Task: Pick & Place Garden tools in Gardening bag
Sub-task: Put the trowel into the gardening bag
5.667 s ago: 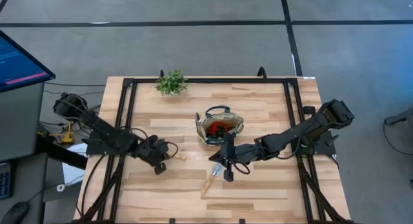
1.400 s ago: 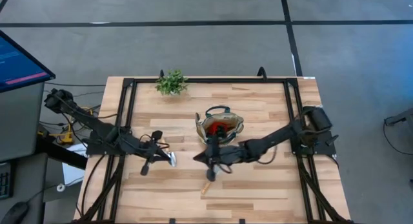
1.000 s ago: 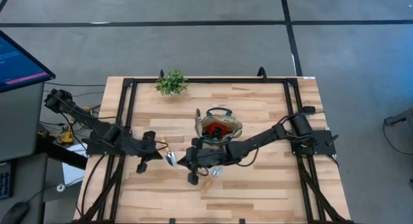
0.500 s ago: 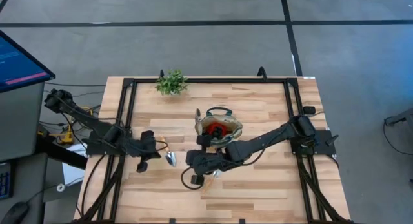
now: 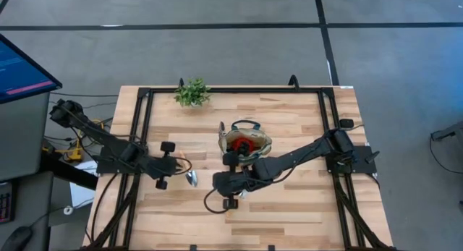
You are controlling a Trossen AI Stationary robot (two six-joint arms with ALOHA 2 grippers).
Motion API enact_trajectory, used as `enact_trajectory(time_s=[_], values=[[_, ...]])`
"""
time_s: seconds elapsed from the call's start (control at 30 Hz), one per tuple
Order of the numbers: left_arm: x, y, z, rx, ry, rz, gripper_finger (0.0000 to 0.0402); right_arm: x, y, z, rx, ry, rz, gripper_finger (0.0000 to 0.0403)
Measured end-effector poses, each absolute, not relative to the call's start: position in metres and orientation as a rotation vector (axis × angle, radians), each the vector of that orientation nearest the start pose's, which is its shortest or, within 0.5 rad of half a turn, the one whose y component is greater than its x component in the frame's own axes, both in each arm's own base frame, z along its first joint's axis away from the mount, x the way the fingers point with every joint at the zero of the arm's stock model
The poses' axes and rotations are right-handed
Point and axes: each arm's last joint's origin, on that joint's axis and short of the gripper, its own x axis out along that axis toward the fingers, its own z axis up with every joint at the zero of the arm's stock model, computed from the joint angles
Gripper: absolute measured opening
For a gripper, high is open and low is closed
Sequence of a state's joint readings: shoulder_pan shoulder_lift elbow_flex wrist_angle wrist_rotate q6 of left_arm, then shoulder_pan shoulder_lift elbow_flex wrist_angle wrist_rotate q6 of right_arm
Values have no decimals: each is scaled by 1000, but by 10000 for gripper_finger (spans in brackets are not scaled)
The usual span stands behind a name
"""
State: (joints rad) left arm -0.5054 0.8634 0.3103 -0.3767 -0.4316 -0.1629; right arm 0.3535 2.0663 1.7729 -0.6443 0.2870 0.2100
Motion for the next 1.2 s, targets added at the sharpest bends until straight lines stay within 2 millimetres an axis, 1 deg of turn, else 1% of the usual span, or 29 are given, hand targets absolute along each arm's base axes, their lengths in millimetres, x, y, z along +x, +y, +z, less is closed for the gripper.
enact_trajectory(time_s=[0.17,0.27,0.37,0.5,0.67,0.83,1.07,1.2], values=[[138,-57,145,270,861,47,98,426,149,243,-71,927,-39,0],[141,-54,140,230,889,94,134,426,149,243,-54,928,-36,0],[145,-52,134,185,922,145,167,424,154,243,-56,928,-26,0],[151,-50,125,204,956,180,194,421,161,243,-64,928,-9,0],[162,-50,116,256,963,176,199,419,167,243,-71,927,3,0],[175,-52,112,263,898,160,192,416,174,243,-79,927,16,0],[178,-52,110,195,897,149,190,415,174,243,-84,937,15,0],[183,-55,113,151,837,116,190,415,174,243,-84,937,14,0]])
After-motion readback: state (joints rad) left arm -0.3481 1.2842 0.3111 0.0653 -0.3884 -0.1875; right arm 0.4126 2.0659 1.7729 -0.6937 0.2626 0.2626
